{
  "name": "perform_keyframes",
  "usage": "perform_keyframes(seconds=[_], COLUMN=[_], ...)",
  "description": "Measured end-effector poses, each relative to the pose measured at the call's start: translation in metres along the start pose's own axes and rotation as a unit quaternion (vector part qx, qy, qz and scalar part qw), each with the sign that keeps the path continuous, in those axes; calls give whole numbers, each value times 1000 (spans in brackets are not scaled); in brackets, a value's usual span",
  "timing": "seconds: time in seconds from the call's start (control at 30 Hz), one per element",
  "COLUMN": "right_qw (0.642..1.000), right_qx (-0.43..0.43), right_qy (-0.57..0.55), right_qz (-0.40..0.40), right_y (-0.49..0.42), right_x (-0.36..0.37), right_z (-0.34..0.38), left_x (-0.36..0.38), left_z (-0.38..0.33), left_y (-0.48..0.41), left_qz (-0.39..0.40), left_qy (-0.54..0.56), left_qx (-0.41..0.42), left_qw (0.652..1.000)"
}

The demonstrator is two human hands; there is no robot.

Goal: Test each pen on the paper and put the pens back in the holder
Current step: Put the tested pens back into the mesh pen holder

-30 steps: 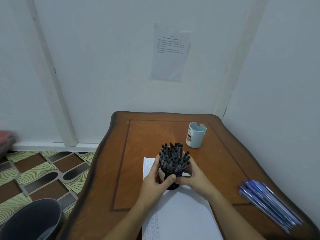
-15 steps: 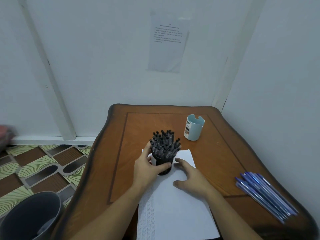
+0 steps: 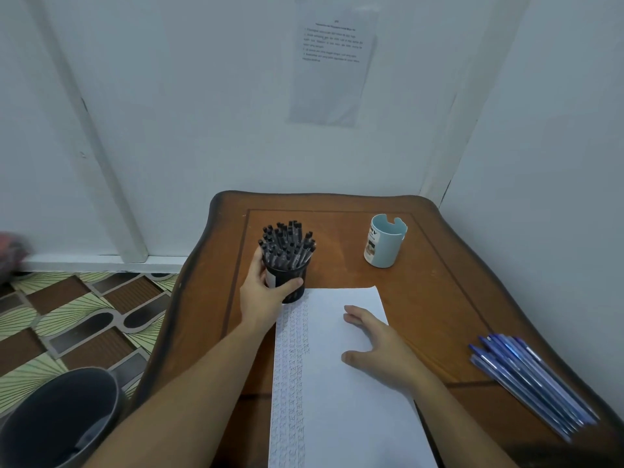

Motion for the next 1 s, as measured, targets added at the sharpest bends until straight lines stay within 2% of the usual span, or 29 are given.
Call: perform_keyframes(seconds=[0.1,0.17,0.27,0.37,0.43,0.5,0.6,0.7,0.8,0.9,1.0], right_qw=[999,995,967,927,908,912,929,940,952,950,948], right_qx=[6,1,33,28,23,33,15,2,-44,-88,-89], right_qy=[-39,-96,-197,-194,-183,-200,-248,-226,-189,-231,-268], right_qz=[-2,-41,-158,-319,-376,-358,-273,-256,-239,-190,-144], right_y=[-14,-31,-59,-80,-93,-110,-135,-138,-113,-64,-12], right_x=[-9,-23,-47,-74,-89,-97,-99,-95,-77,-44,-3], right_z=[2,5,13,21,27,28,28,35,48,58,52], left_x=[1,2,2,3,3,3,4,4,4,5,5], left_z=[3,5,8,12,14,15,17,17,17,13,8], left_y=[-1,-2,-4,-5,-6,-6,-8,-8,-8,-7,-5], left_qz=[1,4,4,4,0,-3,-1,-2,-1,1,8], left_qy=[12,16,18,21,22,18,16,9,9,6,1], left_qx=[-4,-2,-5,-10,-10,-8,-9,-7,-2,4,7], left_qw=[1000,1000,1000,1000,1000,1000,1000,1000,1000,1000,1000])
Point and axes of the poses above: each hand's wrist, its own y-axis away from the middle knuckle, its own x-axis out of the palm, z = x × y, the point moved 4 cm from there along -y, towards the middle knuckle, and after that the axes turned 12 degrees about -y, right-handed, at the moved point
